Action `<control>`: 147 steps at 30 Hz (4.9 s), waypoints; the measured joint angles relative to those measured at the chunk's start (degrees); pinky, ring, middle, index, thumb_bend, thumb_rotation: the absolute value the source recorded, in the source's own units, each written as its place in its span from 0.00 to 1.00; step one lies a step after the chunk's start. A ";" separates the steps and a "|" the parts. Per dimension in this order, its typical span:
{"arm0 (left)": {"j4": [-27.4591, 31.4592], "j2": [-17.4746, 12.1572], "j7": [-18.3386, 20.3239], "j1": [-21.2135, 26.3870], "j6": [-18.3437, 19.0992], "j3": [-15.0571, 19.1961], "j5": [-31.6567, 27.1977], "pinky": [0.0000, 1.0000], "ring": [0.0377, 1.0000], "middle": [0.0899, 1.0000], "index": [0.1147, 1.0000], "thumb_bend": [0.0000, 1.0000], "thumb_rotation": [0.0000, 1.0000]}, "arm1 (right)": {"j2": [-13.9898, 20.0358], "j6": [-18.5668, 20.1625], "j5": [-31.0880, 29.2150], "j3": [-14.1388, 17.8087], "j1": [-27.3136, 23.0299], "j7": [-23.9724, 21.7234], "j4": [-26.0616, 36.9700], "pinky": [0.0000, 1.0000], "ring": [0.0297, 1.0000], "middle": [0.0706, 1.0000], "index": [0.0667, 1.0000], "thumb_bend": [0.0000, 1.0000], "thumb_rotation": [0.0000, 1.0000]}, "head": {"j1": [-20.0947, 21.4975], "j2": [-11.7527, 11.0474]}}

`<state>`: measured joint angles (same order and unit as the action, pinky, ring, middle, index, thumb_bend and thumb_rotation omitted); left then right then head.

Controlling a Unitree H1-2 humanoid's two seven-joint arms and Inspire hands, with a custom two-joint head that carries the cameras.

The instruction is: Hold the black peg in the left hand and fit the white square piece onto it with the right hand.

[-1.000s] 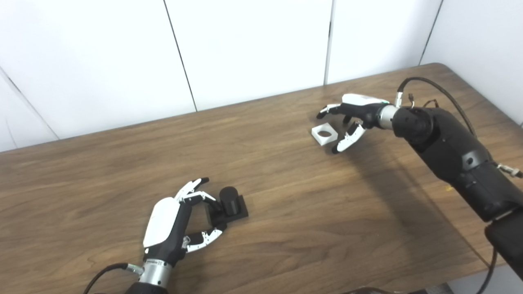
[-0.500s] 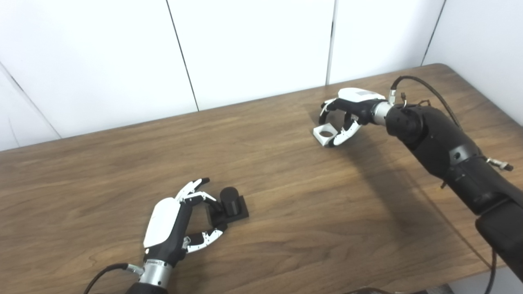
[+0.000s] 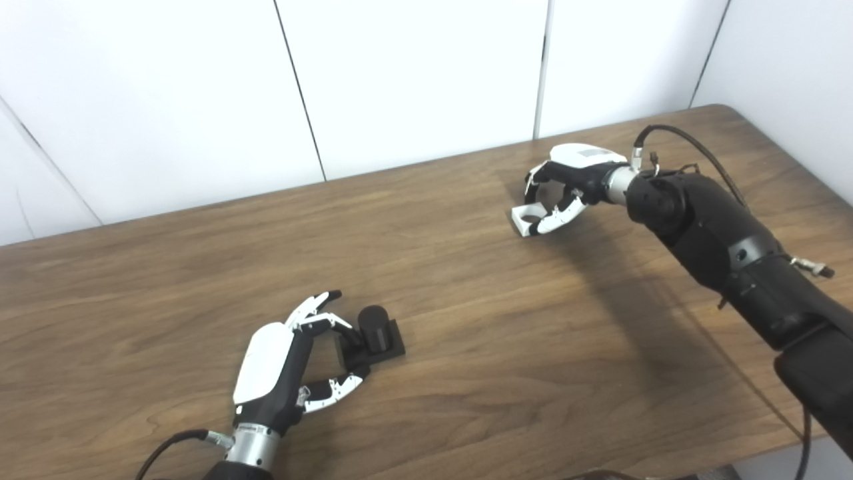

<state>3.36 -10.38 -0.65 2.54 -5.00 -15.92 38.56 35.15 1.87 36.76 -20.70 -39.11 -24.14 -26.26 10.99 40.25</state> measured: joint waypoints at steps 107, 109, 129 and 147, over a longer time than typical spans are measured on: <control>-1.48 2.07 -1.17 1.79 2.29 -1.00 1.82 0.85 0.93 0.90 0.42 0.52 0.07 | -7.55 -2.22 -2.74 8.51 13.48 5.88 35.98 0.81 0.86 0.80 0.44 0.52 0.15 | -10.28 2.11; -1.49 2.06 -1.20 1.80 2.29 -1.00 1.82 0.85 0.93 0.90 0.42 0.52 0.07 | -7.88 -2.21 -2.59 8.34 13.59 5.72 36.09 0.84 0.86 0.79 0.44 0.52 0.15 | -10.20 2.11; -2.11 2.02 -1.88 2.32 2.12 -1.62 1.94 0.86 0.92 0.90 0.42 0.52 0.07 | -14.31 1.45 -1.19 3.72 15.18 -0.23 40.26 0.83 0.87 0.80 0.44 0.52 0.15 | -10.37 2.29; -2.11 2.08 -1.94 2.39 2.16 -1.83 2.08 0.86 0.93 0.90 0.42 0.52 0.07 | -17.33 1.47 0.91 0.54 13.27 -0.60 34.92 0.87 0.87 0.80 0.44 0.52 0.14 | -10.72 2.20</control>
<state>1.24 -8.30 -2.58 4.93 -2.85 -17.75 40.64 17.82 3.34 37.67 -20.16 -25.85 -24.74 8.66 0.26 42.45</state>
